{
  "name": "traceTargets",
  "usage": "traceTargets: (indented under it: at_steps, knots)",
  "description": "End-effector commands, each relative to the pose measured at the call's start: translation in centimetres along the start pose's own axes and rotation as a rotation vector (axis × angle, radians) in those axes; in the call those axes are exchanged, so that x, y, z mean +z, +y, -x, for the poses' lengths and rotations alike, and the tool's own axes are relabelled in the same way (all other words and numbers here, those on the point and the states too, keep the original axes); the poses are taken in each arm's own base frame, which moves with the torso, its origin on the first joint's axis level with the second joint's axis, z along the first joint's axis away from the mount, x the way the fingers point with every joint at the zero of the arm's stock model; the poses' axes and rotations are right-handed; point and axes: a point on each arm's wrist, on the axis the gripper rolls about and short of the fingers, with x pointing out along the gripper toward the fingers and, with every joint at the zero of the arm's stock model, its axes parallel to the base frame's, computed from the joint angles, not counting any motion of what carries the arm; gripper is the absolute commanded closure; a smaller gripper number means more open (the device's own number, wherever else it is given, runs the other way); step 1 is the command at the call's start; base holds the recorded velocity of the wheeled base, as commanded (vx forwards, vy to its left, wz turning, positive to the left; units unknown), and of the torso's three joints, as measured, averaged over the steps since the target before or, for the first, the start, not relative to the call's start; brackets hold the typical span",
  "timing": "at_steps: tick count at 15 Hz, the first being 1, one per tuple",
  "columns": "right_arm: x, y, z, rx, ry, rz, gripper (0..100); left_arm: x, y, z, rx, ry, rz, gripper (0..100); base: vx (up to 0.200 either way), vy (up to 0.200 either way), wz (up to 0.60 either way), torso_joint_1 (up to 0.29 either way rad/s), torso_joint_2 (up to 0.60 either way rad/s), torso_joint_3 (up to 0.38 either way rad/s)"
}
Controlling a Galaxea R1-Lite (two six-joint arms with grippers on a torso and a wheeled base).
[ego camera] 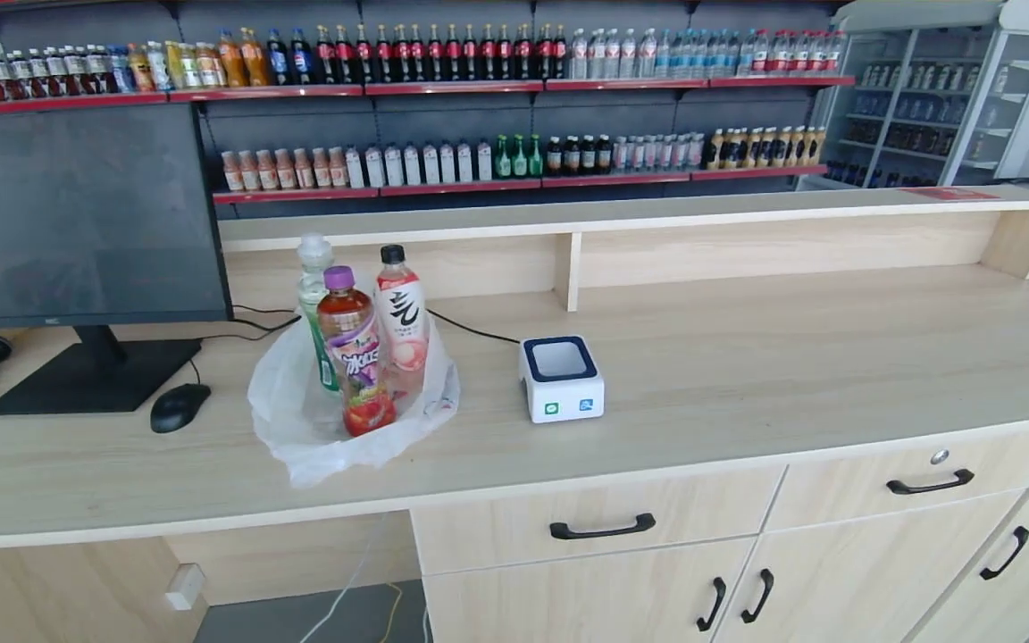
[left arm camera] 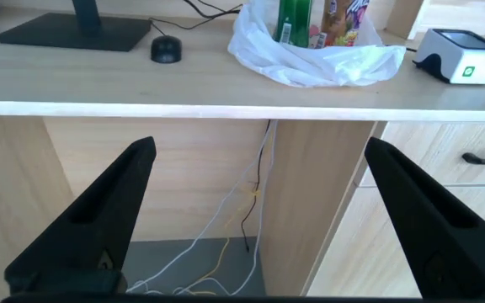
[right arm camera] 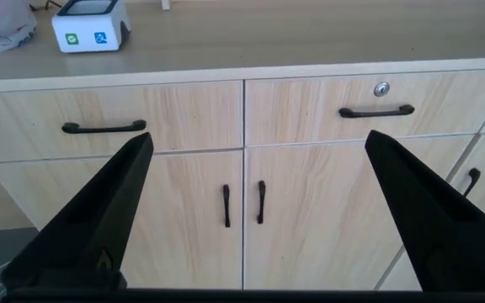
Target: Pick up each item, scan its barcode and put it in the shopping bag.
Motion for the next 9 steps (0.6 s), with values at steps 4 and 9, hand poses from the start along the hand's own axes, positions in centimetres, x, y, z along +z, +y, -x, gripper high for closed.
traceTargets:
  at_steps: [4, 9]
  knots:
    - [-0.01, 0.00, 0.00, 0.001, 0.001, 0.000, 0, 0.00, 0.00, 0.00, 0.000, 0.000, 0.000, 0, -0.100, 0.000, 0.00, 0.001, 0.00, 0.002]
    - [0.00, 0.00, 0.00, 0.001, 0.000, 0.000, 0, 0.01, 0.00, 0.00, 0.000, -0.002, 0.001, 0, -0.120, 0.000, 0.00, 0.003, 0.00, -0.001]
